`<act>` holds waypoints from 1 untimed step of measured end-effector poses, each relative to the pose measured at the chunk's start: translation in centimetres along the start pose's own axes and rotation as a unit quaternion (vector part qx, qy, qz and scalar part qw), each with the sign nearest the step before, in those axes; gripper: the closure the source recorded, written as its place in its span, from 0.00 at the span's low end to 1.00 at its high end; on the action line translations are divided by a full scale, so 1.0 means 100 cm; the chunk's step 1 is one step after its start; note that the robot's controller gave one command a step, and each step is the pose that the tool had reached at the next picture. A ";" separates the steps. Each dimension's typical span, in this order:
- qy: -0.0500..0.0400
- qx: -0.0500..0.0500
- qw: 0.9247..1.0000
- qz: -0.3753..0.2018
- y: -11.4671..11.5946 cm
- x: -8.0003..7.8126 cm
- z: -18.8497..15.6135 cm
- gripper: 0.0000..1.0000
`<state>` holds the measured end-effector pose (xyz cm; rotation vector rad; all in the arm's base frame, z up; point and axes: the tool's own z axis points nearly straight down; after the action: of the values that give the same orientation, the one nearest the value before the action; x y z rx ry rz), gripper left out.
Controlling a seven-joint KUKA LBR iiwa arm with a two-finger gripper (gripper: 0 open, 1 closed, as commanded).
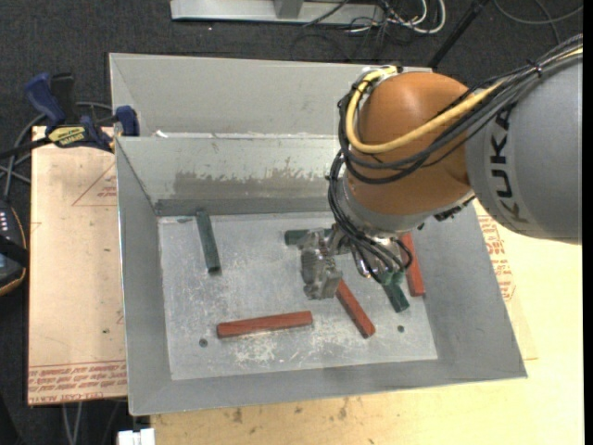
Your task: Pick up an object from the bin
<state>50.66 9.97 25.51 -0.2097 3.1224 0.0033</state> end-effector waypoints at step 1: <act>0.005 0.000 1.000 0.000 0.000 0.001 0.005 0.00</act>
Offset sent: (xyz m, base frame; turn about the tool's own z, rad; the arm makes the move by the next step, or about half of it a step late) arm 0.0000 0.0000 0.0000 0.0000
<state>50.53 9.97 25.04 -0.2109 3.1314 0.0015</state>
